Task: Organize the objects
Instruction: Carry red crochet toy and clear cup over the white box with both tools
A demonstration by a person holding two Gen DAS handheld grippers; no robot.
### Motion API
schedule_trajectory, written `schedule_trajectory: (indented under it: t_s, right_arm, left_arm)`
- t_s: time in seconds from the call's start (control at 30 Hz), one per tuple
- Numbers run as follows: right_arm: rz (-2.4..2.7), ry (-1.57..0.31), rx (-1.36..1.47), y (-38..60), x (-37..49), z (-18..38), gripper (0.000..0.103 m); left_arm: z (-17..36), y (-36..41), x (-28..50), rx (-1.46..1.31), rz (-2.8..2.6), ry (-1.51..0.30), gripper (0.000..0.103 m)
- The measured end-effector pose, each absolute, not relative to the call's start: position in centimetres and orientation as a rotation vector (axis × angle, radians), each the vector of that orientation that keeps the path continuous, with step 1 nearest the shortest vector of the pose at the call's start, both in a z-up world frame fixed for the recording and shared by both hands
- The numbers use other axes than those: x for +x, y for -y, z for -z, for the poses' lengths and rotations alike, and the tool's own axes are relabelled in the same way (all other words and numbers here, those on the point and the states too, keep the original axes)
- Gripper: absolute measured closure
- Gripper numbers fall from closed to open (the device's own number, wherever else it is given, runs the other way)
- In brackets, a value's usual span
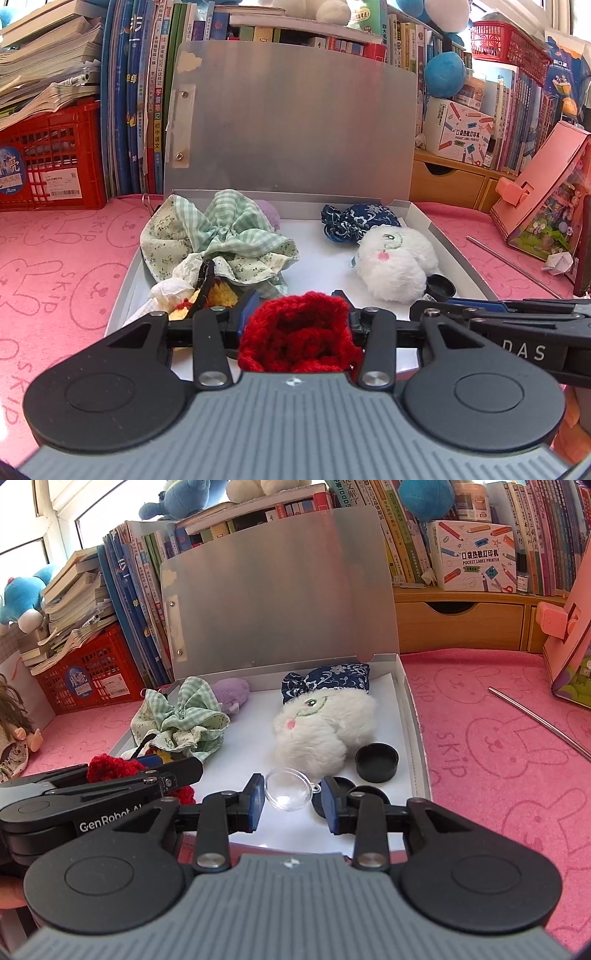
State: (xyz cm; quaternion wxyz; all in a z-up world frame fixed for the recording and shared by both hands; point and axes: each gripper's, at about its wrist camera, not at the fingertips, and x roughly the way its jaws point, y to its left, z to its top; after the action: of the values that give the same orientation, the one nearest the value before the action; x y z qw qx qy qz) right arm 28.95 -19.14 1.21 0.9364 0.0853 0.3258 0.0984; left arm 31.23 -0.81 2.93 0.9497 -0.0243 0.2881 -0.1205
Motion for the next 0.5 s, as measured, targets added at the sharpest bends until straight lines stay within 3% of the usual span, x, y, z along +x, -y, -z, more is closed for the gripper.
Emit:
schedule_trajectory:
  t_s: [0.5]
  right_arm:
    - [-0.199,-0.683,0.217,19.73,29.71,-0.37,0.064]
  left_arm:
    - [-1.87,0.49,31.97,-0.059,0.235,-0.591,0.053]
